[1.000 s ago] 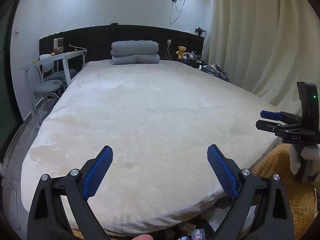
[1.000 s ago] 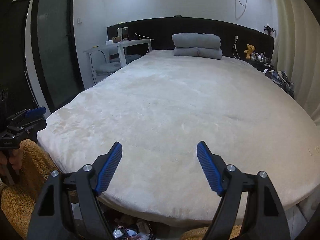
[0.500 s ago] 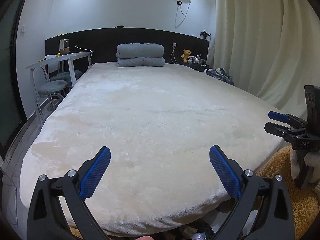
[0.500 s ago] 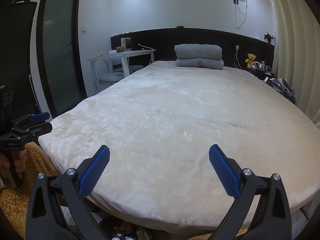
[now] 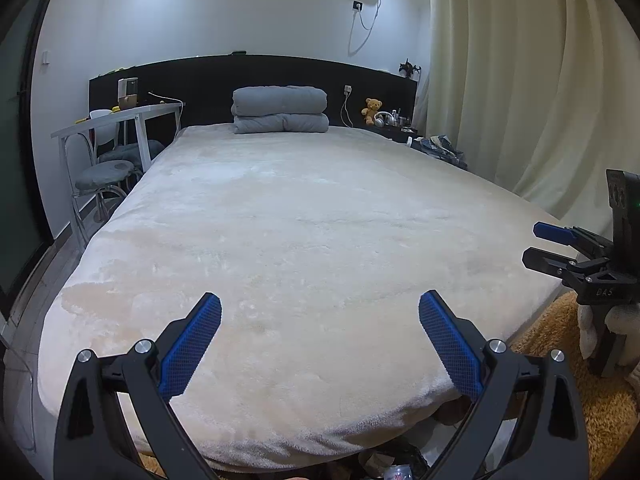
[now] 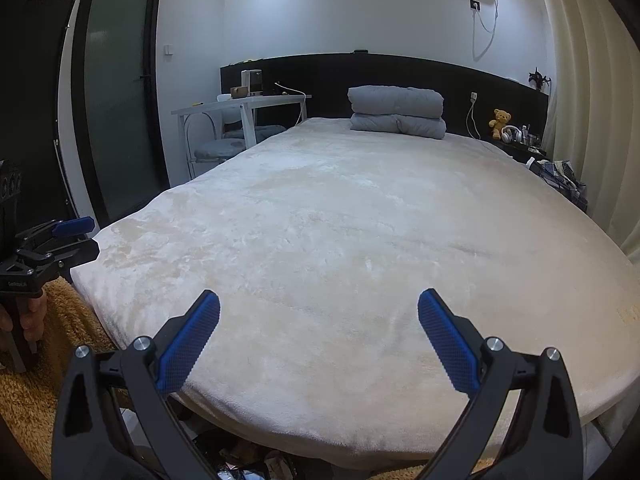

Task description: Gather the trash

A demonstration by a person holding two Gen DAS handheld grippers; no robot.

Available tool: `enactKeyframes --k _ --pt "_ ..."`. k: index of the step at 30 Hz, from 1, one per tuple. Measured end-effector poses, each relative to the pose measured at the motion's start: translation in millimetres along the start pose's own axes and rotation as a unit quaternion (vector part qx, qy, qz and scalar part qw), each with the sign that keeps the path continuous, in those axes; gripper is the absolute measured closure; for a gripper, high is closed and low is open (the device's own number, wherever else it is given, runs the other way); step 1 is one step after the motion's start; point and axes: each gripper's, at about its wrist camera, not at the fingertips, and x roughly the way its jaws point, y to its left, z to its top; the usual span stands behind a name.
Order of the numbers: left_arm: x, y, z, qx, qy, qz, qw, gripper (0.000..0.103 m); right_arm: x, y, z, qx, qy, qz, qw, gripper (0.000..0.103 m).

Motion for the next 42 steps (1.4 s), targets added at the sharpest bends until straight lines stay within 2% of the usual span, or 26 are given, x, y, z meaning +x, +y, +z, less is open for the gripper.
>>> enactKeyframes --k 42 --pt "-0.6 0.1 2.2 0.002 -0.001 -0.004 1.0000 0.006 0.5 -5.1 -1.5 0.010 0.000 -0.008 1.000 0.005"
